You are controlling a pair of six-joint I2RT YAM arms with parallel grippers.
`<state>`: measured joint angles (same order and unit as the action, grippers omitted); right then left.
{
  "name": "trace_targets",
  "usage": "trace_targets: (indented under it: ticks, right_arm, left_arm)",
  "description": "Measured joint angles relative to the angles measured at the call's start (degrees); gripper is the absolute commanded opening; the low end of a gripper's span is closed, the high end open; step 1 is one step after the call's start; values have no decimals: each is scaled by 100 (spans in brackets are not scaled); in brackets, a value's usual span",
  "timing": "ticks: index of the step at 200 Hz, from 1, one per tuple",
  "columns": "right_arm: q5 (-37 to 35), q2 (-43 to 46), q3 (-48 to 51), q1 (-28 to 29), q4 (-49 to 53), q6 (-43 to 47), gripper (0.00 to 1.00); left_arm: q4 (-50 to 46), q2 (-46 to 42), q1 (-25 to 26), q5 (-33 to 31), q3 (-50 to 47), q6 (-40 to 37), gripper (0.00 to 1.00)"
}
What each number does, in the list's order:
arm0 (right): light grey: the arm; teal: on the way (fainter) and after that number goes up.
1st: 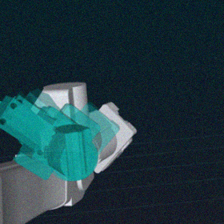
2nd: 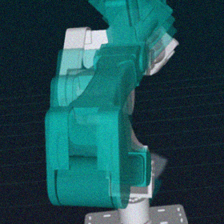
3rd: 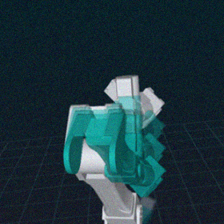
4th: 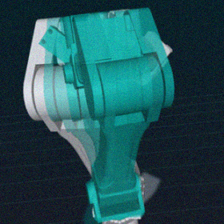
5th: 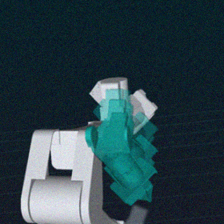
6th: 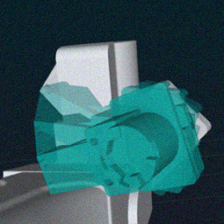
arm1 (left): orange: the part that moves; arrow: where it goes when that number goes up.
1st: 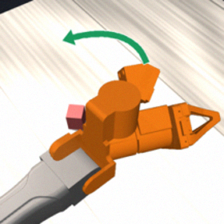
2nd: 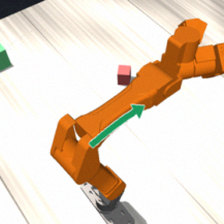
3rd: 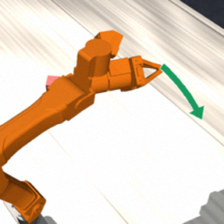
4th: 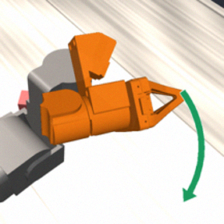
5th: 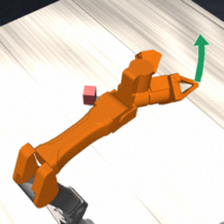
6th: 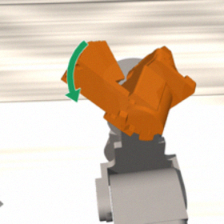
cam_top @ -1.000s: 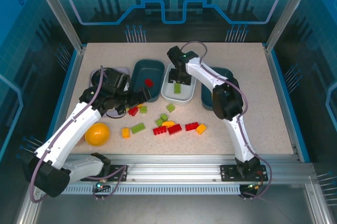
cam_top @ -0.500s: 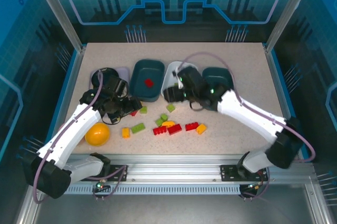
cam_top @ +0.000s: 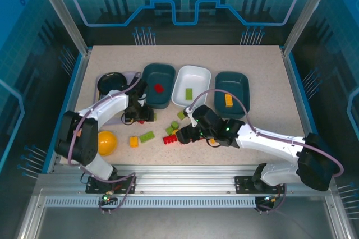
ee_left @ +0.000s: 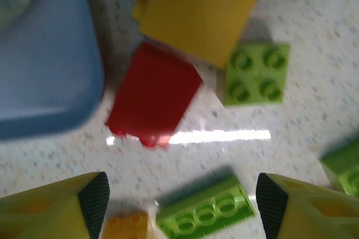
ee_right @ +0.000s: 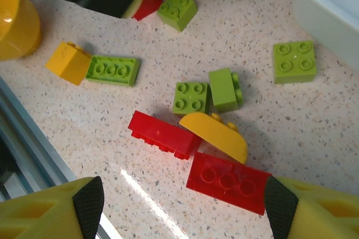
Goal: Sort the legos into containers by color
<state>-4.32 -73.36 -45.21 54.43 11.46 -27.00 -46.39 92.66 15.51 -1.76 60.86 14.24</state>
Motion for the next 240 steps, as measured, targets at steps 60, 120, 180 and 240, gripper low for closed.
trace_targets:
  ticks: [60,120,180,240]
  right_arm:
    - [-166,293,0,0,2,-146,78]
    - [-236,267,-9,0,24,-216,78]
    - [-238,236,-15,-11,50,-304,78]
    - [-232,229,-15,-59,52,-350,78]
  left_arm:
    - [326,352,-164,-127,140,-531,70]
    - [485,557,-164,-122,140,-638,50]
    - [535,575,-140,-127,72,-573,49]
    - [540,540,-33,-240,-26,-319,29]
